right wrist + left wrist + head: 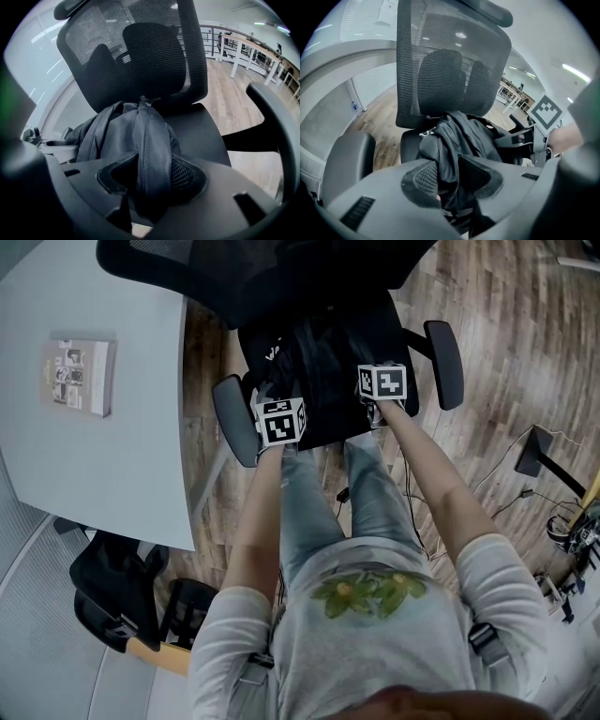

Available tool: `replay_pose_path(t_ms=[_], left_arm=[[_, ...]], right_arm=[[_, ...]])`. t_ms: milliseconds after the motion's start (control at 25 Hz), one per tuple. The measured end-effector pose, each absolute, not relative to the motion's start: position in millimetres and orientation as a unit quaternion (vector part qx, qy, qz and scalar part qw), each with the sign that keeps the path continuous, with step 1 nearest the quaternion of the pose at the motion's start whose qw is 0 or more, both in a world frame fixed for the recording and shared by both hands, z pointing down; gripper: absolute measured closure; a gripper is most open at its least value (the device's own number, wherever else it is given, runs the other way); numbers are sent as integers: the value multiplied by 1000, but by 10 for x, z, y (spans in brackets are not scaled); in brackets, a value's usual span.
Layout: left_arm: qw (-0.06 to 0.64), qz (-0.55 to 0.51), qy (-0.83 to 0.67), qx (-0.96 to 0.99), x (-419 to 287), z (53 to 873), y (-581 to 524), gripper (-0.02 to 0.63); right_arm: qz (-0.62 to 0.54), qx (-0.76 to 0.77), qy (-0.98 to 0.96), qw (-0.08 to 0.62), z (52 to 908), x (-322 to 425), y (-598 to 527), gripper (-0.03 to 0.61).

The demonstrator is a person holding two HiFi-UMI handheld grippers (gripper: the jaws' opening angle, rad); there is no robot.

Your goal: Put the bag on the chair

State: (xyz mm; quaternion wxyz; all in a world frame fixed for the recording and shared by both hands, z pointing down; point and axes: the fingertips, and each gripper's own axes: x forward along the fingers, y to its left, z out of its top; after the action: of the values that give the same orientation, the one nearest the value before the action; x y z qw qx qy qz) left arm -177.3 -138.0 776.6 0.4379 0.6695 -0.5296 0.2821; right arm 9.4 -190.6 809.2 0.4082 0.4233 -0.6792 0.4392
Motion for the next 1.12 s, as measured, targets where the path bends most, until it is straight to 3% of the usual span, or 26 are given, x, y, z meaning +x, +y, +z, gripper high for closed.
replay_pose_path(t_ms=[200, 280, 920, 1120], left_arm=[[438, 272, -535, 669, -1759, 7712, -1388, 405], [436, 270, -536, 671, -1731, 7690, -1391, 350], [388, 254, -618, 635, -1974, 7256, -1406, 327], [386, 249, -622, 634, -1961, 7056, -1350, 327]], right_arm=[[444, 400, -685, 417, 8062, 116, -1854, 305], [440, 397, -688, 419, 8039, 131, -1837, 298], [403, 415, -735, 353, 7492, 101, -1931, 284], [391, 414, -749, 339, 7241, 95, -1896, 312]])
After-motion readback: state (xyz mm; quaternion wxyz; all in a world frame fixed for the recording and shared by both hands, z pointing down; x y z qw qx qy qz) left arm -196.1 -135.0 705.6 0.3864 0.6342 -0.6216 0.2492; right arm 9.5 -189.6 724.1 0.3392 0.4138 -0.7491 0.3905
